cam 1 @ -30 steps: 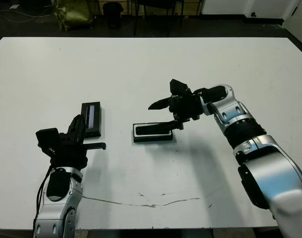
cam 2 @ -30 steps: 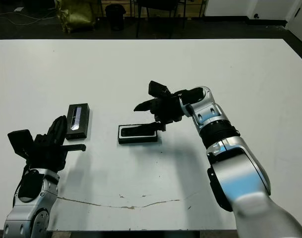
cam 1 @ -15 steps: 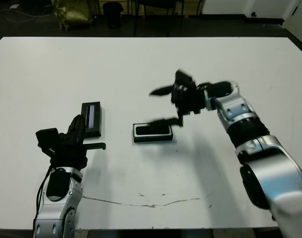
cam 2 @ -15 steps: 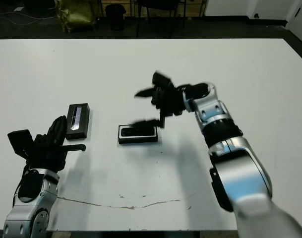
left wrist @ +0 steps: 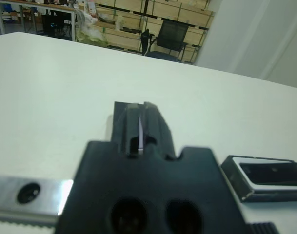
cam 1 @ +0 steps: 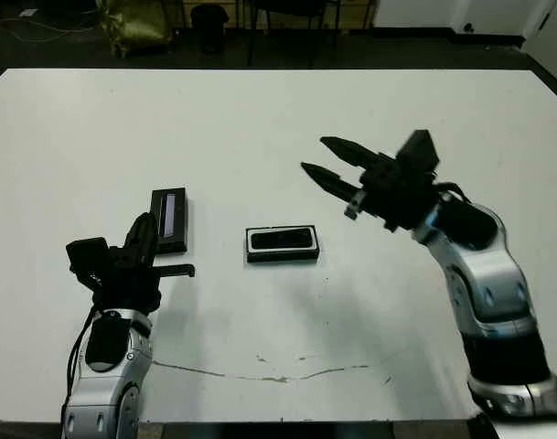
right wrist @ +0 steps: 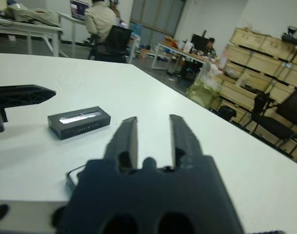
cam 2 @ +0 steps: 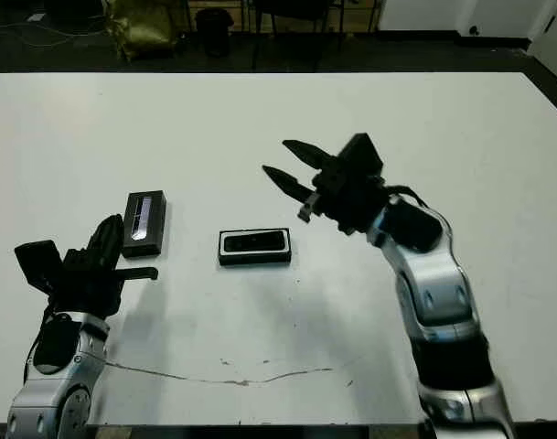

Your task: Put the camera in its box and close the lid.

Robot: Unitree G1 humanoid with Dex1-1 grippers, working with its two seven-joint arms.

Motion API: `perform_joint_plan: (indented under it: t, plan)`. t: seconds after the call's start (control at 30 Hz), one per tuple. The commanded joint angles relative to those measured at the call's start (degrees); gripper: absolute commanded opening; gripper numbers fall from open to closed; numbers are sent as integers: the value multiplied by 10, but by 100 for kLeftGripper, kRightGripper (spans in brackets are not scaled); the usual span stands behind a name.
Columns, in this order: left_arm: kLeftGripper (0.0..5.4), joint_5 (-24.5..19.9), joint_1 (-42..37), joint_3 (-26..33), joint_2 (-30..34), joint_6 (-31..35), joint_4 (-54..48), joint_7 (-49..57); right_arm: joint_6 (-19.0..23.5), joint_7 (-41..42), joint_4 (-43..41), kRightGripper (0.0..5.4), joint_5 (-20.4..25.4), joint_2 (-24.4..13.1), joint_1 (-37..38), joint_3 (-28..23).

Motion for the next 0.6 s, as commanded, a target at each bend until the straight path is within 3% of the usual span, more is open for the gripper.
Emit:
perform_joint_plan:
  t: [0.03,0.17,0.3,0.6]
  plan:
    - [0,-4,7,2,-1,12,2,3,-31,-16,-7,23,-17,-12,41,21]
    - [0,-2,7,0,-1,20,-5,10,-61,-42,-10,3,-47,-16,72,47]
    - [0,-3,6,1,0,22,-6,12,-59,-63,-25,3,-79,-24,84,69]
    - [0,-5,4,0,1,21,-4,10,-104,-147,-14,3,-158,-4,108,111]
